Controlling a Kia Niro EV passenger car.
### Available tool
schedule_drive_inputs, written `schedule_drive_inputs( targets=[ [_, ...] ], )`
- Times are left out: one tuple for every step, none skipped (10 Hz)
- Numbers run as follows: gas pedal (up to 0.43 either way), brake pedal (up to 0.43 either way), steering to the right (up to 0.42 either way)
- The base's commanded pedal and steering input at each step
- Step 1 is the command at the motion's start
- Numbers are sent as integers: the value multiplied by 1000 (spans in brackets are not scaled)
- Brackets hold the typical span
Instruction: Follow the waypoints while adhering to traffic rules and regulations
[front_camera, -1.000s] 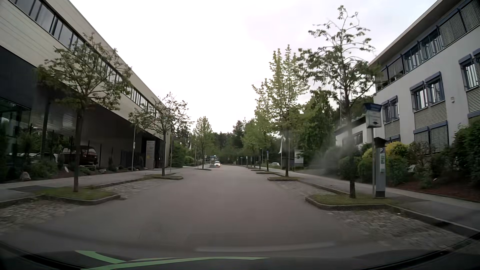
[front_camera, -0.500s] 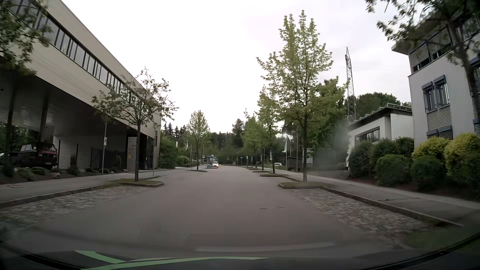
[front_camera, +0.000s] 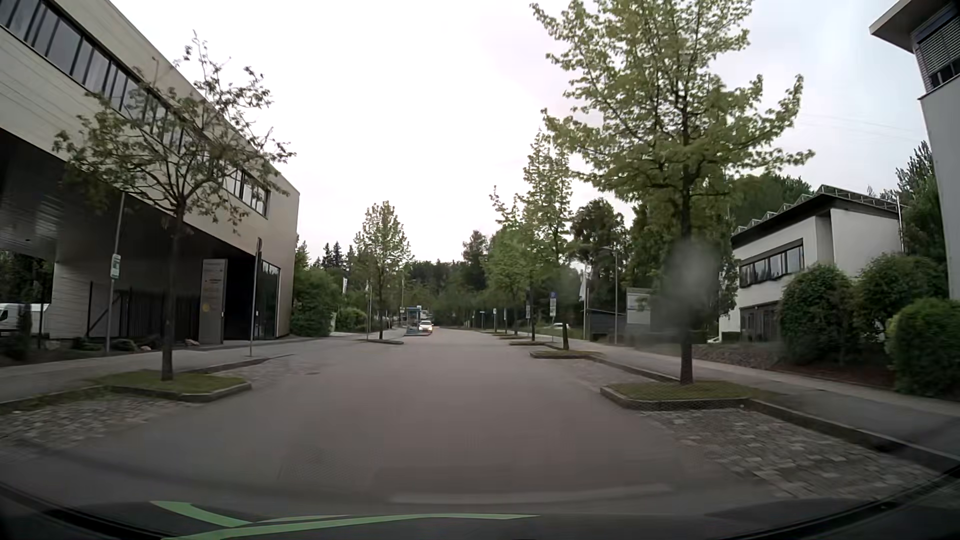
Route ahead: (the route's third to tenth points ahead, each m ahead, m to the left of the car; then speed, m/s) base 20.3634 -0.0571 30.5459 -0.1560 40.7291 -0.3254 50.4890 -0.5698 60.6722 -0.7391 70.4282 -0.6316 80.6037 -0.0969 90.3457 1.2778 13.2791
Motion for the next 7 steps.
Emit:
schedule_drive_inputs(
  targets=[
    [138,0,2],
    [138,0,1],
    [150,0,1],
    [150,0,1],
    [150,0,1],
    [150,0,1],
    [150,0,0]
  ],
)
